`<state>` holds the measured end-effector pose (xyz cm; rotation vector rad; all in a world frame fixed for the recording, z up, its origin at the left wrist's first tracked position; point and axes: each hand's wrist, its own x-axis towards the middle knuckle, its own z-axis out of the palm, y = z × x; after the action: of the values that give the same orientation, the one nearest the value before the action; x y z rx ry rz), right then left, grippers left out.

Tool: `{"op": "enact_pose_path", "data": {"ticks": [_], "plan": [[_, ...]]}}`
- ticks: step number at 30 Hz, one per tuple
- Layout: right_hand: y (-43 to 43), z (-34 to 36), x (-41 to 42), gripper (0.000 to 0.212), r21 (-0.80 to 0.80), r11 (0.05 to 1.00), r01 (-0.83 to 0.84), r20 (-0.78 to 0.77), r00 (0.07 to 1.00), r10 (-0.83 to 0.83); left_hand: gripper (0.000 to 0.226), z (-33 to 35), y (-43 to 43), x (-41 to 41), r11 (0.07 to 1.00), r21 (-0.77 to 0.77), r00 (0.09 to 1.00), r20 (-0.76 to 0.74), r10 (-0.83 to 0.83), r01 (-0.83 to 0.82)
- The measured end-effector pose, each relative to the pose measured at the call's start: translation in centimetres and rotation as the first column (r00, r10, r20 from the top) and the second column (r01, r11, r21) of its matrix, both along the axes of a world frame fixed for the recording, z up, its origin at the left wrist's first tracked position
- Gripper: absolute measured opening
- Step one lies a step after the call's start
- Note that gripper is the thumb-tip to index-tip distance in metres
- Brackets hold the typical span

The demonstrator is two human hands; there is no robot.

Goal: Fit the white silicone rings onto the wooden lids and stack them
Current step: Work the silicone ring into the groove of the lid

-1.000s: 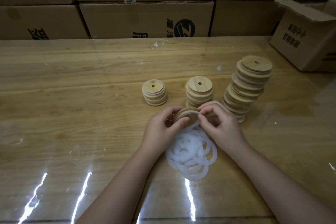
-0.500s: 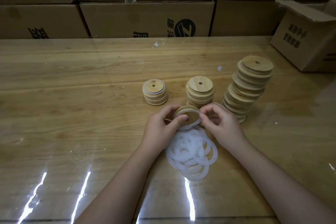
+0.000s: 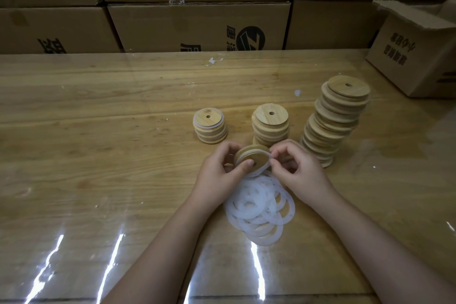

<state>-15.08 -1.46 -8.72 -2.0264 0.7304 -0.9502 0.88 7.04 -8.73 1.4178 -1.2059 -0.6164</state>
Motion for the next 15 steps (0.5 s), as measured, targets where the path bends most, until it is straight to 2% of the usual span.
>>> {"op": "enact_pose_path", "data": {"ticks": [4, 10, 15], "plan": [[0.28, 0.18, 0.07, 0.013, -0.113, 0.993, 0.016, 0.038, 0.999, -0.012, 0.020, 0.18, 0.12, -0.25, 0.999, -0.034, 0.995, 0.100, 0.002, 0.002], [0.28, 0.23, 0.20, 0.009, -0.052, 0.998, 0.043, 0.041, 0.998, -0.041, 0.014, 0.28, 0.04, -0.27, 1.000, -0.019, 0.993, 0.118, 0.015, -0.013], [0.24, 0.21, 0.28, 0.012, -0.019, 0.997, 0.079, 0.047, 0.996, -0.078, 0.021, 0.48, 0.04, -0.23, 1.000, -0.016, 0.992, 0.124, 0.021, -0.019]]}}
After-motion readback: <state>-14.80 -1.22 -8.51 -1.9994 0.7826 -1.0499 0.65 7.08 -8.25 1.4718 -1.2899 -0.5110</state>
